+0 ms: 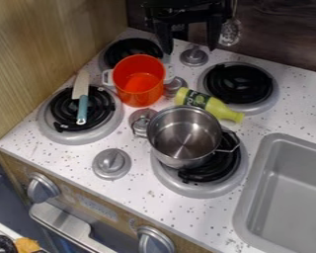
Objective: Moved the red pot and put it inside the silver pot where the right burner is
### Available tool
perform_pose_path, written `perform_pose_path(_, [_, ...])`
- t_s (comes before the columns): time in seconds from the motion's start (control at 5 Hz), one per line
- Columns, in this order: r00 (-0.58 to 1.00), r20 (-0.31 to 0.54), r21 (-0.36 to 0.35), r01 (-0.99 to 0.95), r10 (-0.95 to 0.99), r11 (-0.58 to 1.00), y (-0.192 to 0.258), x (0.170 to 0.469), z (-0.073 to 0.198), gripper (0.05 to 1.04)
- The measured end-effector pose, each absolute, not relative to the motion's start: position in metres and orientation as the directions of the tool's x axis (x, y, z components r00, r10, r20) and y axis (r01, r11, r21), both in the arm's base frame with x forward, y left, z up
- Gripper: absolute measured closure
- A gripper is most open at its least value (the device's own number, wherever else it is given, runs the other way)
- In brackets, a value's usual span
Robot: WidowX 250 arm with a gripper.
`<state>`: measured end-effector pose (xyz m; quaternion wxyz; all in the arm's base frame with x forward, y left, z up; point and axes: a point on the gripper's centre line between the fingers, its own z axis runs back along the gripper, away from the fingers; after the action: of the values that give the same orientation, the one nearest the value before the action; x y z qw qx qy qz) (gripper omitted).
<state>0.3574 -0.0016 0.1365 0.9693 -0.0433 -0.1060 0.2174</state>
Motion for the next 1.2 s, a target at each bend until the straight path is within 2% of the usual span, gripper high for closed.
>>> perform_pose_path(0.2, [0.891,0.160,-0.120,-0.409,0.424,0.905,-0.003,0.356,0.127,0.083])
perform_pose_path(0.6, [0.980,0.138,-0.097,-0.134,0.146,0.986,0.023,0.344,0.115,0.083])
perform_pose_path(0.8, [0.985,0.143,-0.099,0.109,-0.095,0.989,0.048,0.344,0.098,0.083])
perform_pose_path(1.0, [0.933,0.131,-0.066,0.346,-0.336,0.936,0.058,0.345,0.080,0.083])
perform_pose_path(1.2, [0.851,0.178,0.001,0.502,-0.494,0.865,0.062,0.352,0.076,0.083])
